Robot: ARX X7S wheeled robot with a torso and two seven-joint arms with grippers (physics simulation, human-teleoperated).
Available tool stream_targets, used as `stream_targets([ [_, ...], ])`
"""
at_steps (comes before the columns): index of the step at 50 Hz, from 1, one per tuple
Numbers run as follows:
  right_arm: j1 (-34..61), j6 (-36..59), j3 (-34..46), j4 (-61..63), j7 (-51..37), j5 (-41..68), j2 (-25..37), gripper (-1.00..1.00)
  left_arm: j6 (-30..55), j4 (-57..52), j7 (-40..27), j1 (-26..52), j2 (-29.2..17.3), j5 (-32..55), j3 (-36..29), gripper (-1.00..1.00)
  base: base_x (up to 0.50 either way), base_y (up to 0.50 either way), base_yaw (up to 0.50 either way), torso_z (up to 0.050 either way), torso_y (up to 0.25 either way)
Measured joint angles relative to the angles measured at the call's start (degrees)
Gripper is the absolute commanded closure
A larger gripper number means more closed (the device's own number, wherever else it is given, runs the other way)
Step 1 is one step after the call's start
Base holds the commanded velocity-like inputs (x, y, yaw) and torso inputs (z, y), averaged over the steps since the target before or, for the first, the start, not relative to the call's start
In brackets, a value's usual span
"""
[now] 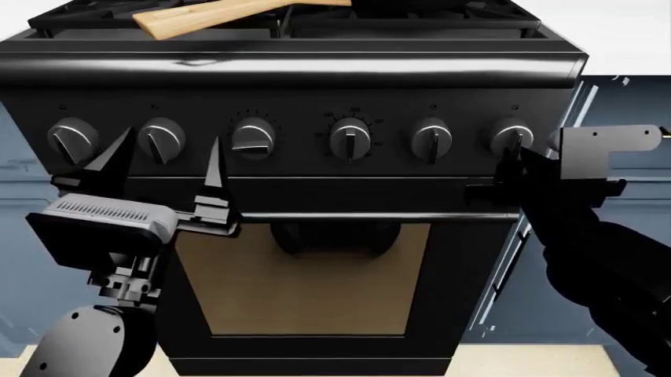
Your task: Pick the croissant and place it on the pan. Then turn on the stove to warm the croissant.
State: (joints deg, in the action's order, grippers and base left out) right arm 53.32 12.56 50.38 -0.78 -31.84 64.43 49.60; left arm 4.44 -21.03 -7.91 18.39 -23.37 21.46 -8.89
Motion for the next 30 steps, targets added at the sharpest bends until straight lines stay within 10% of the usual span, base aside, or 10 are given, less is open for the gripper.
stream_targets([
  [30, 4.3, 8.6, 2.8, 3.8, -1.1, -1.7, 2.6, 1.00, -0.3, 0.3, -0.3, 0.1, -0.2, 0.0, -0.4, -1.00, 0.00, 0.00, 0.00, 0.000, 0.001],
])
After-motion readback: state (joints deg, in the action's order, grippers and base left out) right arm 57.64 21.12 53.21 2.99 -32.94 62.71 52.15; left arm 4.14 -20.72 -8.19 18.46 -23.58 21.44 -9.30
